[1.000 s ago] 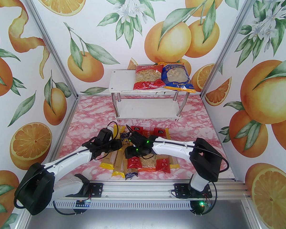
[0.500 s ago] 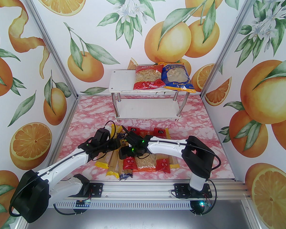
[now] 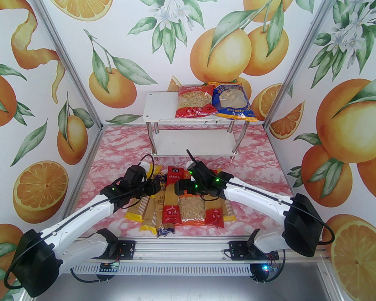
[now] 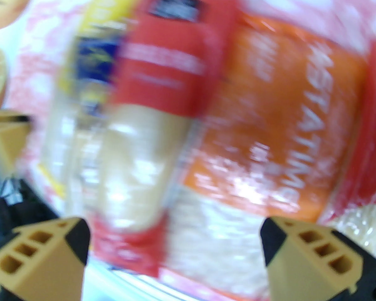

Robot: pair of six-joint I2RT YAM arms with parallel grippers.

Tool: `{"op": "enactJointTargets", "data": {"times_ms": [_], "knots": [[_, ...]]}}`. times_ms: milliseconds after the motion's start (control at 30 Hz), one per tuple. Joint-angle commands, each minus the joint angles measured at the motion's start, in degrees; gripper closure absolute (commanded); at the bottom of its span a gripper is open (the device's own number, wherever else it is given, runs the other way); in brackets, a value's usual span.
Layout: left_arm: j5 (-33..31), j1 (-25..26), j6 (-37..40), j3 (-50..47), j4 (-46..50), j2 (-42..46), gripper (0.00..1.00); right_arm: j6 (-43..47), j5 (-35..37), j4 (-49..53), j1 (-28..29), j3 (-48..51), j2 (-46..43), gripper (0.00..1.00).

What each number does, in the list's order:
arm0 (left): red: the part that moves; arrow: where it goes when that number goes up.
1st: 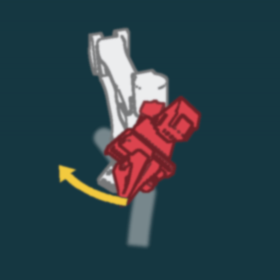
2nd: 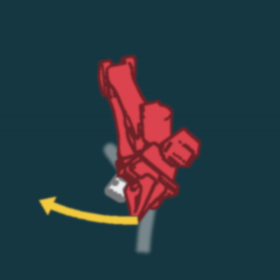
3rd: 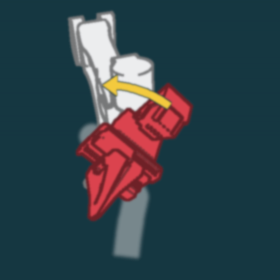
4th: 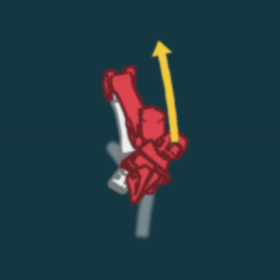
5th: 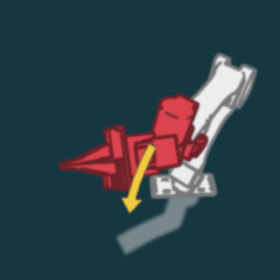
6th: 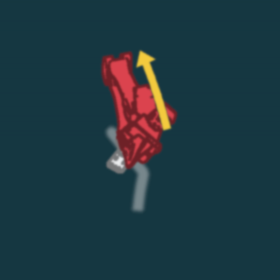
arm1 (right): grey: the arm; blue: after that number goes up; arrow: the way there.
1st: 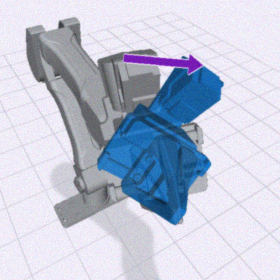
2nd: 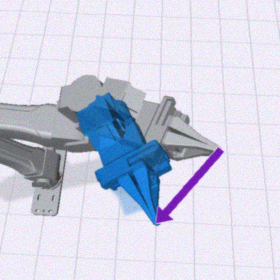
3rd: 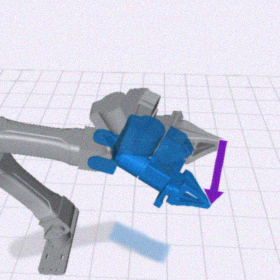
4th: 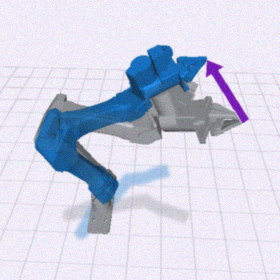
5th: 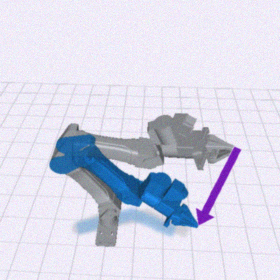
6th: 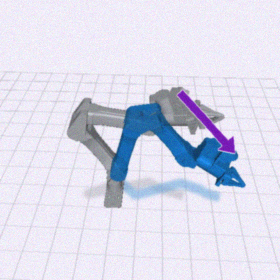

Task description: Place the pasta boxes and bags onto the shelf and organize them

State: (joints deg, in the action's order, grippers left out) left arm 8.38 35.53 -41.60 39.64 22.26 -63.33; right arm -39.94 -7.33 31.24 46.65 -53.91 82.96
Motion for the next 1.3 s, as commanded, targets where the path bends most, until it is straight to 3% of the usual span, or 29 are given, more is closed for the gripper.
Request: {"op": "enactJointTargets", "data": {"times_ms": [0,367,600,800,933,1100,1267], "knots": [[0.29,2.57,-0.29,3.16,-1.55,-3.42,0.66,1.08,1.63,2.54,-0.41,1.38,-0.13,0.05],[7.93,7.32,-2.72,8.65,-11.22,-19.14,0.67,1.70,0.40,3.68,-6.20,6.44,-1.68,0.04],[9.77,9.94,-3.02,13.04,-10.54,-24.81,0.65,3.45,-2.01,5.16,-11.13,9.47,-3.23,0.04],[6.76,13.11,-1.38,17.20,-5.08,-27.86,0.63,3.55,-2.13,4.81,-13.65,11.36,-6.17,0.03],[0.58,16.36,2.13,22.76,3.82,-30.53,0.63,2.51,-0.42,4.21,-13.85,10.85,-10.16,0.03],[-2.32,17.45,-0.67,23.99,8.24,-32.94,0.61,2.43,3.64,5.05,-17.80,9.00,-16.90,0.01],[-3.41,17.97,-1.55,26.80,12.90,-35.19,0.51,5.35,1.52,5.66,-22.12,5.71,-19.67,0.00]]}}
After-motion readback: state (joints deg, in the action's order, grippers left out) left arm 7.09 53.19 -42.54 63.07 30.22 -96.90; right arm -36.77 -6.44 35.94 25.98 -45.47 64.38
